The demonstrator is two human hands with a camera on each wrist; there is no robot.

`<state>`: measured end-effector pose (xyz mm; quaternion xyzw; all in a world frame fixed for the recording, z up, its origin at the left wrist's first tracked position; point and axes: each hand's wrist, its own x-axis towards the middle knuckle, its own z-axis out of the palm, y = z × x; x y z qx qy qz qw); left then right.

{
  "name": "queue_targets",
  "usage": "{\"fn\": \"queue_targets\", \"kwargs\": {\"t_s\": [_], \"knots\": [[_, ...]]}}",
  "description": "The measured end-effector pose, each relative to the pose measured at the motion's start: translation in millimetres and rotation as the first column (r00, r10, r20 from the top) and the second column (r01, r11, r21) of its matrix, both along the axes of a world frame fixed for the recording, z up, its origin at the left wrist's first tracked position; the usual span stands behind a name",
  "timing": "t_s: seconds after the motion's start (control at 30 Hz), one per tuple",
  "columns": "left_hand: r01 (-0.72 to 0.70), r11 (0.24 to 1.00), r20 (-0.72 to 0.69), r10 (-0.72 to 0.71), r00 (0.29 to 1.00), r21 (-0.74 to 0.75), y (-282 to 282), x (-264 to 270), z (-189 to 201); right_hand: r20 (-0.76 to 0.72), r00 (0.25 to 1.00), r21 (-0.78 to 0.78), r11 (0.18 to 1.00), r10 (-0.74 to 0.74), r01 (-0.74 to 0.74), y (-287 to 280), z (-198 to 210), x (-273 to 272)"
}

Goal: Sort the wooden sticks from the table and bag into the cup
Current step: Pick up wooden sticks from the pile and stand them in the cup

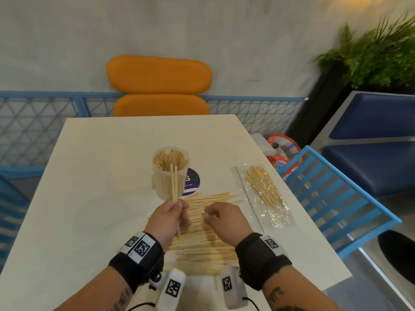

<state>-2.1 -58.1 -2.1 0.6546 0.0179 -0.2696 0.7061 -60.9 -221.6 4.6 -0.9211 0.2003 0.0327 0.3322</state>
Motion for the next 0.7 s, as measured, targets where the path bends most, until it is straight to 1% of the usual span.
{"fn": "queue_targets", "kwargs": {"t_s": [0.07,0.13,0.2,0.27,0.37,0.5,0.63,0.7], "knots": [[0.003,0.999,0.017,-0.004,1.000,0.038,6.2,1.7,-6.8,-0.104,0.987,-0.157,0.977,0.126,-0.141,-1.0,-9.4,7.7],[0.022,0.998,0.026,-0.024,0.999,0.058,11.0,0.5,-11.7,-0.177,0.956,-0.288,0.917,0.233,-0.277,2.2,-17.8,14.4],[0.038,0.998,0.015,-0.039,0.999,0.052,15.5,-1.7,-13.4,-0.217,0.936,-0.356,0.870,0.278,-0.341,3.9,-24.7,18.8],[0.038,0.999,-0.024,-0.037,0.999,0.030,19.3,-3.5,-13.7,-0.216,0.935,-0.377,0.859,0.281,-0.346,3.5,-31.4,20.4],[0.025,1.000,-0.065,-0.024,0.998,0.012,22.5,-4.7,-10.3,-0.211,0.940,-0.372,0.868,0.267,-0.330,3.3,-33.8,22.6],[0.008,1.000,-0.007,-0.008,1.000,0.020,25.2,-3.1,-10.3,-0.222,0.951,-0.349,0.893,0.217,-0.285,0.0,-24.8,25.8],[-0.026,0.998,0.076,0.022,0.997,0.051,26.7,-1.1,-8.8,-0.194,0.967,-0.336,0.914,0.168,-0.226,-10.7,-5.4,23.3],[-0.046,0.997,0.086,0.042,0.995,0.055,24.8,-1.5,-8.4,-0.165,0.978,-0.317,0.932,0.125,-0.173,-19.1,5.1,18.6]]}}
